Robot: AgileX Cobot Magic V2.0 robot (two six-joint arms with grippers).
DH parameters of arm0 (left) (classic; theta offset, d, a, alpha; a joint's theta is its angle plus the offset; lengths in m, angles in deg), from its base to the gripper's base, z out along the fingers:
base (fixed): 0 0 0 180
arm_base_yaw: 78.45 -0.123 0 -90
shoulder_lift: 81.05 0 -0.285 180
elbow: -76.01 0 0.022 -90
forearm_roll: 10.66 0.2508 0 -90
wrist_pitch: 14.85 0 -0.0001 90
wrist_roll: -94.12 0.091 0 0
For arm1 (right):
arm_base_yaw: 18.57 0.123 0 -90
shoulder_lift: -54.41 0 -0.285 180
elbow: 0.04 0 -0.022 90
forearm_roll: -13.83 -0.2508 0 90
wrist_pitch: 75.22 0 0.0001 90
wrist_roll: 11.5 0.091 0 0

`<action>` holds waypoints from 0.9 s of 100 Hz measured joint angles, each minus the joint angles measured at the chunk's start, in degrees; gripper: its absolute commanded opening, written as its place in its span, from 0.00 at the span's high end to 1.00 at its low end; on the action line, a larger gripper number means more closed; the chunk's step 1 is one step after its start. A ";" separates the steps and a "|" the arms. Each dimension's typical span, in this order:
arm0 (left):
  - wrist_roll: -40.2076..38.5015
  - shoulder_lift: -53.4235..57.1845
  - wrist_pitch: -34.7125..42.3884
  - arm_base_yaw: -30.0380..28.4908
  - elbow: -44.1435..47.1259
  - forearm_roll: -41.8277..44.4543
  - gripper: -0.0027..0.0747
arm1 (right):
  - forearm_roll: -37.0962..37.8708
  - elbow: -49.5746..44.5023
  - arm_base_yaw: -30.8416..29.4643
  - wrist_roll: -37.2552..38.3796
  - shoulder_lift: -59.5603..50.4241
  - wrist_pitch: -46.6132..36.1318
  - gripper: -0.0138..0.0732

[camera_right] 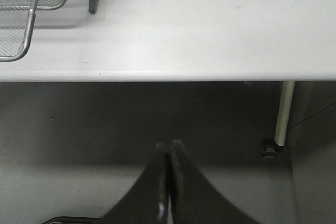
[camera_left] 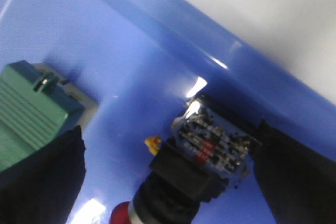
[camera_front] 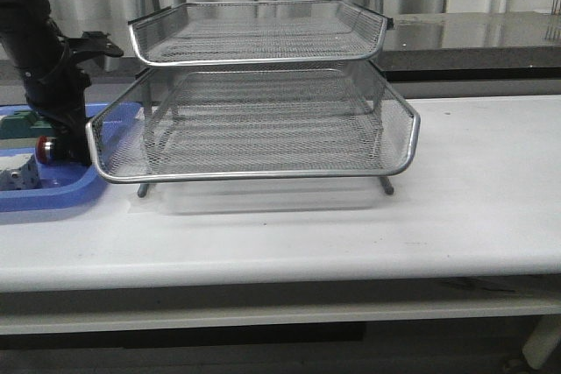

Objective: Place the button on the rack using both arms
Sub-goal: 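Lower the left gripper and close it on the red push button, then lift the red push button out of the blue tray with the left gripper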

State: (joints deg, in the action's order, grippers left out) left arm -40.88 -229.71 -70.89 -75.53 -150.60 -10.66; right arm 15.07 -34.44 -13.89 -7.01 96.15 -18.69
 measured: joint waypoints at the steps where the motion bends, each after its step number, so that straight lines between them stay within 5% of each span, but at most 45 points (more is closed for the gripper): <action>1: 0.00 -0.19 0.00 0.00 0.00 0.00 0.17 | 0.00 0.00 0.00 0.00 0.00 0.00 0.92; 26: 0.00 -0.59 0.00 0.00 -0.36 0.30 0.20 | 0.00 0.00 0.00 0.00 0.00 0.00 0.92; 62: 0.11 -0.93 -2.97 0.00 -1.83 0.42 0.91 | 0.00 0.00 0.00 0.00 0.00 0.00 0.92; 70: 0.11 -1.06 -4.84 0.00 -3.03 0.53 0.99 | 0.00 0.00 0.00 0.00 0.00 0.00 0.92; 90: 0.11 -1.69 -12.31 0.00 -9.02 0.63 0.99 | 0.00 0.00 0.00 0.00 0.00 0.00 0.92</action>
State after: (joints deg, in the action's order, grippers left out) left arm -40.77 -231.39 -83.20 -75.53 -159.63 -10.04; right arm 15.07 -34.44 -13.89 -7.01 96.15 -18.69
